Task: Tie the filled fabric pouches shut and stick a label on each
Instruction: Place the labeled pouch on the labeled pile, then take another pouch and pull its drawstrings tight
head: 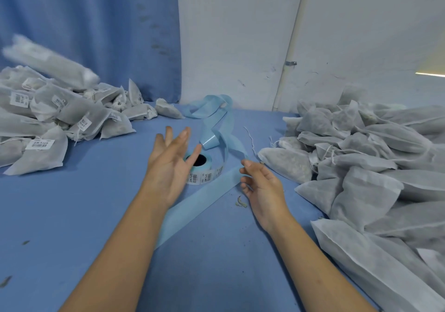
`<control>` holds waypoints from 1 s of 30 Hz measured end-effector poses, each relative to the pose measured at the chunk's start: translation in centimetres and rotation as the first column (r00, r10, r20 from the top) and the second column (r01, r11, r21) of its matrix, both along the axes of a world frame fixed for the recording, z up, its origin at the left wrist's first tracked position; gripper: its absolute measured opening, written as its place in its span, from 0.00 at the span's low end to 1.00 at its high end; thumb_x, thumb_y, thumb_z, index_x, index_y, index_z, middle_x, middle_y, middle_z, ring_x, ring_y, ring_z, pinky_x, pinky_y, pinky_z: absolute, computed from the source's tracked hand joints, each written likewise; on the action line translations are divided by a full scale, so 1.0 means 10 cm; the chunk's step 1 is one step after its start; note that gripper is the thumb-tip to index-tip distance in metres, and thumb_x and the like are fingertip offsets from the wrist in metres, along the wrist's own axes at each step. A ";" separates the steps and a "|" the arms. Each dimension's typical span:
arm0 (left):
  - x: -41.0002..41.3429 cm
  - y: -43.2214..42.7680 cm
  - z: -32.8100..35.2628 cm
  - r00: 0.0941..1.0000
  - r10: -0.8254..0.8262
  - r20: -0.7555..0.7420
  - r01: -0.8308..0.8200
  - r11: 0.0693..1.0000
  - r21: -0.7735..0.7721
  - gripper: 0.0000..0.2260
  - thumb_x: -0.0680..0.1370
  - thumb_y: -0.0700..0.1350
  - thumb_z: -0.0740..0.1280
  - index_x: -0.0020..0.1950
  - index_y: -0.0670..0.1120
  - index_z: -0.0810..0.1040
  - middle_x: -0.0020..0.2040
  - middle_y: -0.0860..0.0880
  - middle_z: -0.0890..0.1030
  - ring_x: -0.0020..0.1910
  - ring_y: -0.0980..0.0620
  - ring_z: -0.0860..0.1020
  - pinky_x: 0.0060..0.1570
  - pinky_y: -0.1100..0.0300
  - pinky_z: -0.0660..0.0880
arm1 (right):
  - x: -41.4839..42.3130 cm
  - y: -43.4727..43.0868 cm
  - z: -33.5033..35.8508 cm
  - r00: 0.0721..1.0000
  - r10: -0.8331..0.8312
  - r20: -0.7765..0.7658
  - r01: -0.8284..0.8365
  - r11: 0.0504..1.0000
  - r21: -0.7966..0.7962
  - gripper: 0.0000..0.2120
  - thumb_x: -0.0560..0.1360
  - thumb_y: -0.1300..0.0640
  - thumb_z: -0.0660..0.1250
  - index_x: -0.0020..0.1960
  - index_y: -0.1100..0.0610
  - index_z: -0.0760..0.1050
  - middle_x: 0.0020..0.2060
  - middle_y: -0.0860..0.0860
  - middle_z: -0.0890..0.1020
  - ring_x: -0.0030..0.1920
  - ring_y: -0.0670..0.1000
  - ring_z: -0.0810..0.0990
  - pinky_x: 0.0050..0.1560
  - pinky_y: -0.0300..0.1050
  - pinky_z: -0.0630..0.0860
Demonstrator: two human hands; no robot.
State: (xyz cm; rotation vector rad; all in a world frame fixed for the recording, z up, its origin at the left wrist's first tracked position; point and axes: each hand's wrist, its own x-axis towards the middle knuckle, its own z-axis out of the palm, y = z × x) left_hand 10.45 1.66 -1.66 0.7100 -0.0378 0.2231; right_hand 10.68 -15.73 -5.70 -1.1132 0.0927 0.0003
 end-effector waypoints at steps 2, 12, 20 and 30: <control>-0.03 -0.11 -0.03 0.998 -0.037 -0.040 0.042 0.994 0.105 0.35 0.78 0.37 0.63 0.78 0.42 0.45 0.77 0.52 0.60 0.63 0.54 0.77 0.56 0.52 0.77 | 0.02 0.01 -0.01 1.000 -0.025 0.009 0.025 1.000 0.003 0.03 0.77 0.61 0.67 0.47 0.57 0.80 0.36 0.48 0.81 0.32 0.44 0.76 0.35 0.34 0.75; -0.07 -0.52 -0.13 0.986 -0.084 -0.145 0.149 0.834 0.531 0.09 0.80 0.38 0.61 0.50 0.47 0.80 0.43 0.51 0.85 0.36 0.57 0.81 0.39 0.67 0.74 | 0.20 -0.40 -0.10 0.969 -0.104 0.222 0.211 -0.109 -0.971 0.19 0.77 0.55 0.60 0.67 0.56 0.71 0.78 0.51 0.53 0.75 0.58 0.51 0.71 0.51 0.51; -0.07 -0.80 -0.22 0.987 0.115 -0.117 -0.045 0.876 0.480 0.11 0.79 0.34 0.59 0.46 0.45 0.79 0.37 0.51 0.83 0.31 0.56 0.77 0.33 0.68 0.72 | 0.22 -0.37 -0.18 0.966 -0.118 0.232 0.207 -0.190 -0.960 0.22 0.80 0.60 0.53 0.74 0.61 0.60 0.77 0.50 0.55 0.74 0.55 0.54 0.70 0.50 0.54; -0.20 -0.87 -0.37 0.977 0.171 0.125 -0.210 0.701 0.682 0.18 0.83 0.40 0.57 0.69 0.58 0.66 0.54 0.71 0.76 0.42 0.58 0.82 0.37 0.67 0.76 | -0.01 -0.32 -0.08 0.856 -0.130 0.501 0.485 0.536 -0.691 0.16 0.78 0.72 0.56 0.58 0.63 0.79 0.56 0.41 0.73 0.62 0.44 0.69 0.61 0.22 0.57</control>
